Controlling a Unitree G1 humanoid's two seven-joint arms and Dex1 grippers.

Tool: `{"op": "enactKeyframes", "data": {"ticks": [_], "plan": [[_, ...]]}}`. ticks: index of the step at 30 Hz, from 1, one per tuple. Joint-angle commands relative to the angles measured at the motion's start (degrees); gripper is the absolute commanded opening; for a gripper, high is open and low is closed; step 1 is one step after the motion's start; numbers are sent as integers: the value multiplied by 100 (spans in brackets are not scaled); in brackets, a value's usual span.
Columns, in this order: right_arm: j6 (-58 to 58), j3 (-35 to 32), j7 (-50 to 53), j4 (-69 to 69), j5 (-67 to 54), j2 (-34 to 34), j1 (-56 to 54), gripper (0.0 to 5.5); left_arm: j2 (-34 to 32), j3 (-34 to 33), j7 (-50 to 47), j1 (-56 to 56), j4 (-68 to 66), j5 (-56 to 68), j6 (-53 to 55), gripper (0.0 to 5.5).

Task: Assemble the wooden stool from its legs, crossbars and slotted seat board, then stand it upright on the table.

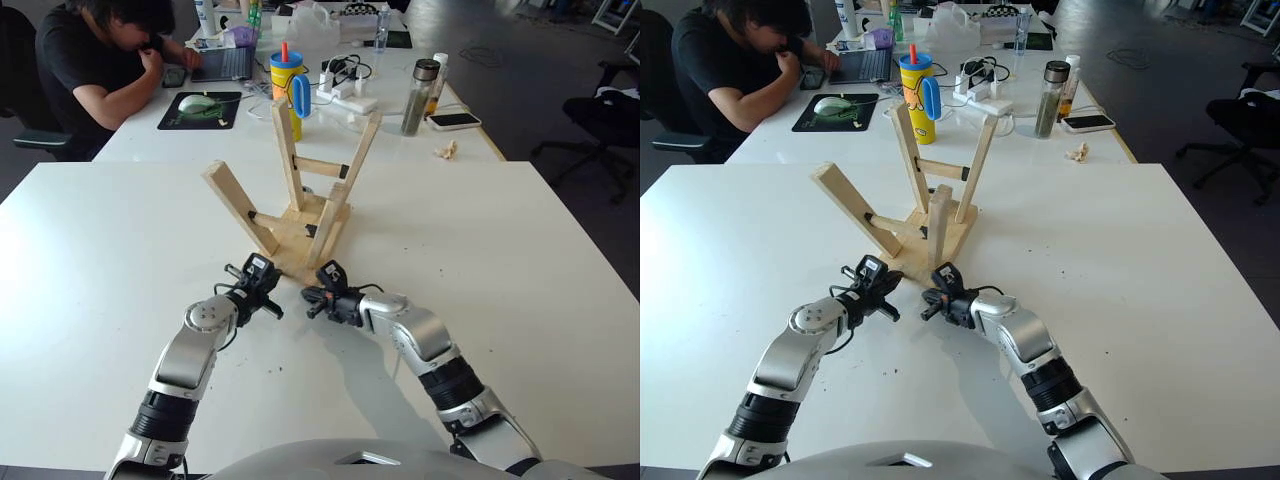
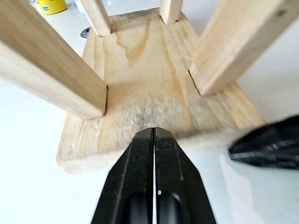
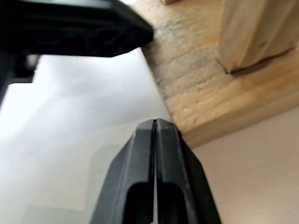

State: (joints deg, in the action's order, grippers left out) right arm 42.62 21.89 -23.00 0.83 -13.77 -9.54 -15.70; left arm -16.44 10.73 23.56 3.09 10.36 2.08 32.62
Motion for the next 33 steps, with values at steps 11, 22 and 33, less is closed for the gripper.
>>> {"op": "enactKeyframes", "data": {"ticks": [11, 22, 33], "plan": [[-558, -547, 268, 317, 692, -278, 39, 3, 401, -327, -905, -210, 444, -144, -432, 0], [-1602, -2038, 1243, -1833, 210, 459, 862, 3, 962, -1456, -1903, 348, 817, 184, -1200, 0], [-2080, -2775, 2565, -2173, 731, 608, -12, 3, 1051, -1612, -2256, 1058, 1049, 193, -1210, 0]]}}
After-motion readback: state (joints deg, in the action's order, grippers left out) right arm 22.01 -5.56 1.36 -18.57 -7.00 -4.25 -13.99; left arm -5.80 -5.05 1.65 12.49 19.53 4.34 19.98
